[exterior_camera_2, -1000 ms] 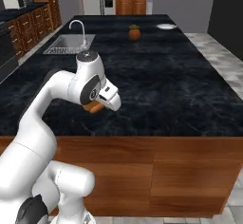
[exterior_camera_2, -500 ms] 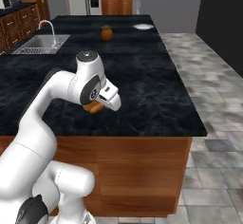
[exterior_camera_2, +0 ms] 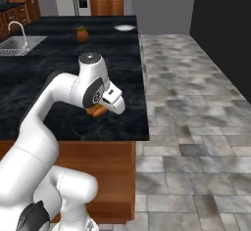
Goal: Move the hot dog bun to the plate on the dining table and place the condiment next to that plate. Then navigate to the fridge and take the sausage and place it on the plate as well.
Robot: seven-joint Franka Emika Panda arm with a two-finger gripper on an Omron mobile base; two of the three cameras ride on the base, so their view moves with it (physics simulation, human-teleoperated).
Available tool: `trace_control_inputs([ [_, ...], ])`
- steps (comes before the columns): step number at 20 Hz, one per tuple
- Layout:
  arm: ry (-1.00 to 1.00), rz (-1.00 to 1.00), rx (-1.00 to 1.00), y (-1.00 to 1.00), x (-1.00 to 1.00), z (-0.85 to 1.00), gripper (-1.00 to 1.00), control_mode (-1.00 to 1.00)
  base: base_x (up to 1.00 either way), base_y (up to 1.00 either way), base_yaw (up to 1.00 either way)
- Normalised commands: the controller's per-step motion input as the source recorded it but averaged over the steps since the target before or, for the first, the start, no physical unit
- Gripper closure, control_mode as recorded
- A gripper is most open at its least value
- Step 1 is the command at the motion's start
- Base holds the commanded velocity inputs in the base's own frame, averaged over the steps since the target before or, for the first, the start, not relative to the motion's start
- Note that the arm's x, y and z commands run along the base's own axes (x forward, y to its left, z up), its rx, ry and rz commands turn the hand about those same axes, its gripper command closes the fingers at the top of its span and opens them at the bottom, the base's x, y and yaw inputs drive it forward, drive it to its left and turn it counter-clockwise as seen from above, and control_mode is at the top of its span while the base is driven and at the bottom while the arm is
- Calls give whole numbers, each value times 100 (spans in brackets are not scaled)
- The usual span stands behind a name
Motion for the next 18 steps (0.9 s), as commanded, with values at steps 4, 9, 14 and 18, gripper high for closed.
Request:
trace_control_inputs([
  [4,0,0,0,0,0,0,100,100,43,-100,2],
  [9,0,0,0,0,0,0,100,100,51,-100,8],
  [14,0,0,0,0,0,0,100,100,68,-100,19],
  [18,0,0,0,0,0,0,100,100,88,-100,31],
])
